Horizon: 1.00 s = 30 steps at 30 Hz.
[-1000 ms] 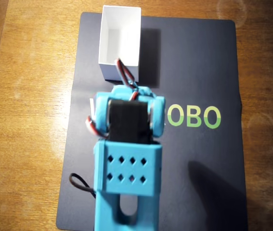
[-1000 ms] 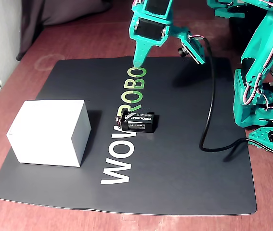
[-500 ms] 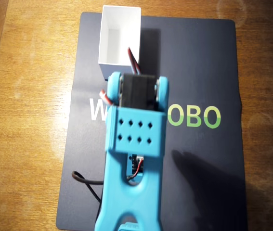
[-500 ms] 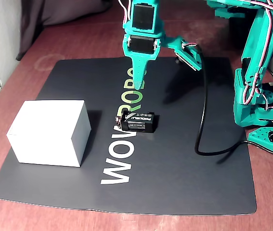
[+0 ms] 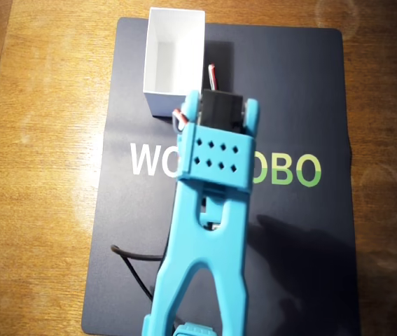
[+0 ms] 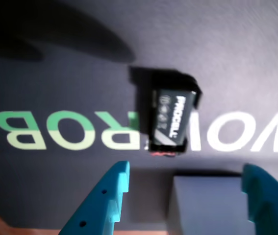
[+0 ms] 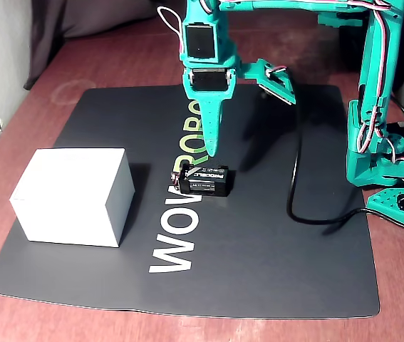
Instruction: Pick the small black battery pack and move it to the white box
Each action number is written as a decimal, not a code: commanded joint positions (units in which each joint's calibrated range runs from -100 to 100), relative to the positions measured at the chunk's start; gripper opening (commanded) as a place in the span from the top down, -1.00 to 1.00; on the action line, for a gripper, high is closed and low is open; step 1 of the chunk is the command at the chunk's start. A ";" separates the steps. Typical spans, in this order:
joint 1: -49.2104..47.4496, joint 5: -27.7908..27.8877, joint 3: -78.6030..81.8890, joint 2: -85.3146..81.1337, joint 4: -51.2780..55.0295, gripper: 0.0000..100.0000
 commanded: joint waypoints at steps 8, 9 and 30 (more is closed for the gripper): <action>2.02 4.36 -1.89 4.08 -7.43 0.33; 1.90 4.36 -1.89 4.78 -8.39 0.34; -2.79 0.45 -1.80 13.63 -11.11 0.34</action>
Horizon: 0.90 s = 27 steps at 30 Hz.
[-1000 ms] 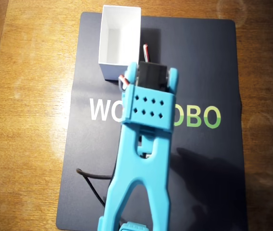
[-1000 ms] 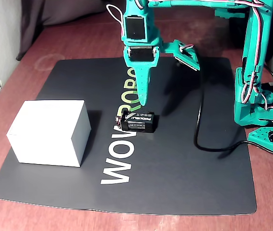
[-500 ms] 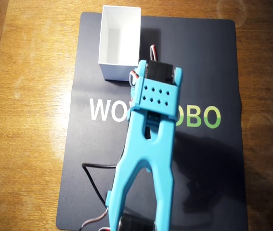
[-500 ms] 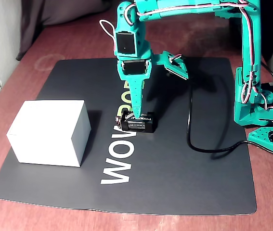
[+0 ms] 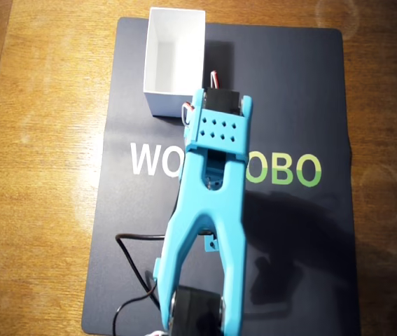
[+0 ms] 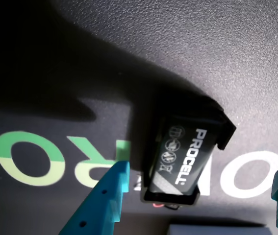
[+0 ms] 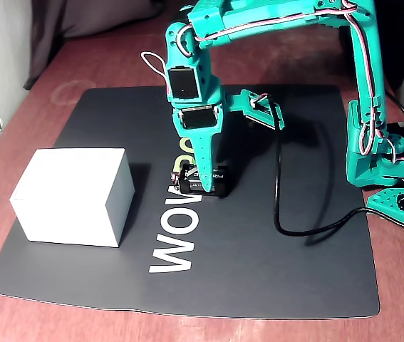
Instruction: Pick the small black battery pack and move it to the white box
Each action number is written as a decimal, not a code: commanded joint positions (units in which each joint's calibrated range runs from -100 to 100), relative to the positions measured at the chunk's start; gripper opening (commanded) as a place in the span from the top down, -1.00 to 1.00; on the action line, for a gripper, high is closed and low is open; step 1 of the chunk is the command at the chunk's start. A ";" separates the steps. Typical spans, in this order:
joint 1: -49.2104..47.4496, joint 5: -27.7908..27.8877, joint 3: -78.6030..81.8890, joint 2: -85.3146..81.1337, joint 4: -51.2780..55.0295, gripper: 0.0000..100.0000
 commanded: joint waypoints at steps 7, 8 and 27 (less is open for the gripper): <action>-1.65 -2.20 -1.70 0.86 -3.88 0.34; -1.77 -2.20 -1.52 0.94 -3.88 0.34; -1.77 -2.20 6.55 0.94 -11.33 0.34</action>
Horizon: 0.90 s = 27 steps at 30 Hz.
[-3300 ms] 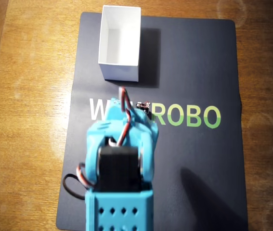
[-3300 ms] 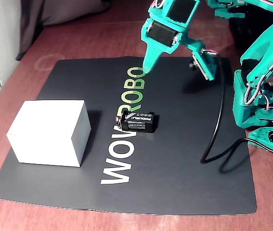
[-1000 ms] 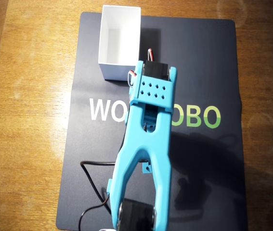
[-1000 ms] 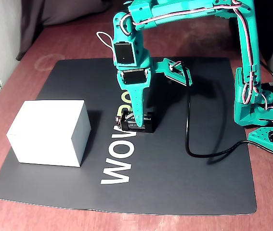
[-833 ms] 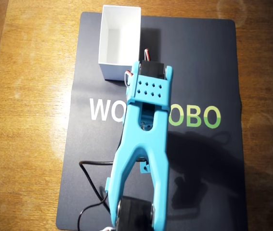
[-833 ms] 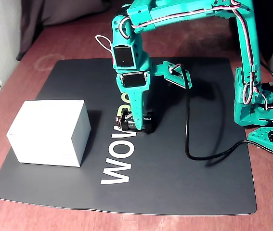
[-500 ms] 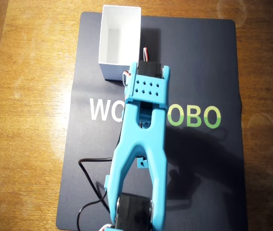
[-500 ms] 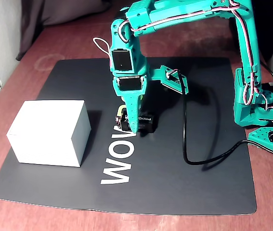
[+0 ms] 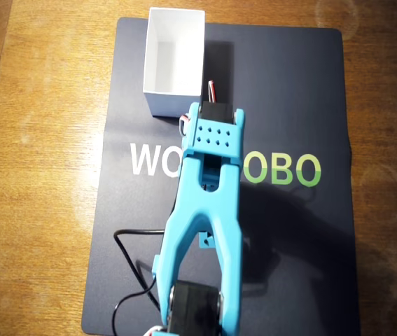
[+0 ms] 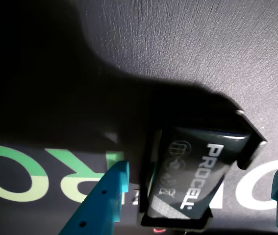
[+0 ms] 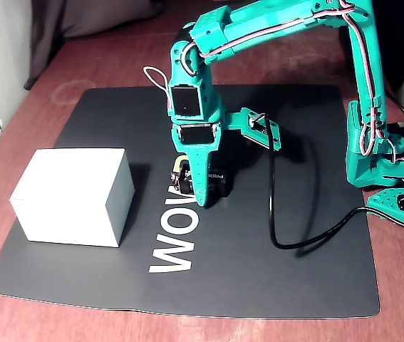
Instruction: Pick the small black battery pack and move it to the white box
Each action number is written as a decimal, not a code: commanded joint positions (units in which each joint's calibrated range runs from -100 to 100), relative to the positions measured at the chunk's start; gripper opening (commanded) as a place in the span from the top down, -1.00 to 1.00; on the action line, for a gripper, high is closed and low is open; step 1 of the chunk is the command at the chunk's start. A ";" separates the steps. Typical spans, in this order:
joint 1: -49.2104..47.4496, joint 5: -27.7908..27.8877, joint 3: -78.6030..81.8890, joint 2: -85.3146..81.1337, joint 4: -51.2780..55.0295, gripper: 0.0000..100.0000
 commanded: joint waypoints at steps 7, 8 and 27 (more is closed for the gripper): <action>-0.29 -0.05 1.27 0.81 -1.30 0.34; -0.29 -0.05 1.27 1.25 -1.39 0.34; -0.06 -0.32 1.27 3.70 -5.33 0.62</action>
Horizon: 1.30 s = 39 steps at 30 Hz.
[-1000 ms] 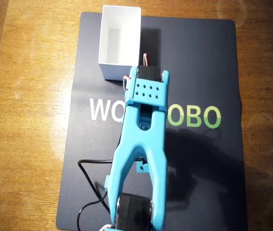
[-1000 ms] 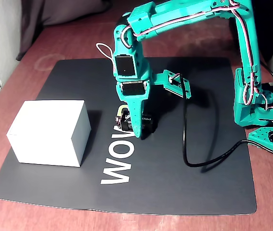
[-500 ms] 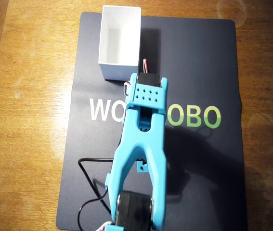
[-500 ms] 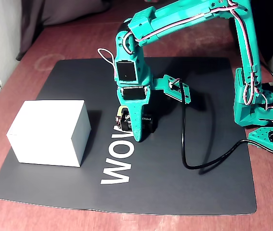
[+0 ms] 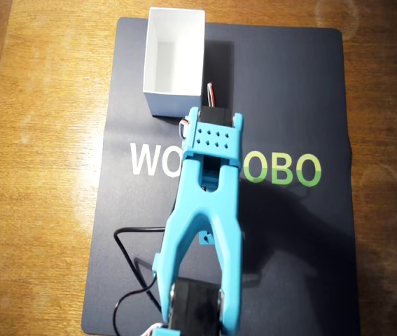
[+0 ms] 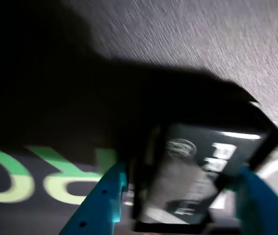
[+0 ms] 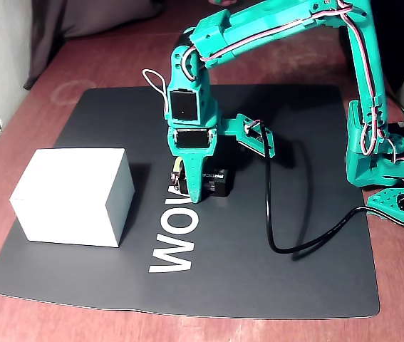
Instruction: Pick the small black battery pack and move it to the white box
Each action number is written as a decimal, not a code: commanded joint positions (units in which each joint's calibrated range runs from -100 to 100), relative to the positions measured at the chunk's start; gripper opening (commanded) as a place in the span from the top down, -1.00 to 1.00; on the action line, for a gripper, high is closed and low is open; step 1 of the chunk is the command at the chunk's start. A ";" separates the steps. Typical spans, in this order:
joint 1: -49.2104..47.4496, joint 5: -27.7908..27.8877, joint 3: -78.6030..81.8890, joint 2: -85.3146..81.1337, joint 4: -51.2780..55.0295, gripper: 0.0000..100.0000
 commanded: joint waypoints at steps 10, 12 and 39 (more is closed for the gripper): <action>0.88 -0.48 0.46 1.08 2.00 0.63; 0.88 -0.48 0.46 1.08 2.44 0.63; 1.59 -1.24 0.46 1.08 2.09 0.82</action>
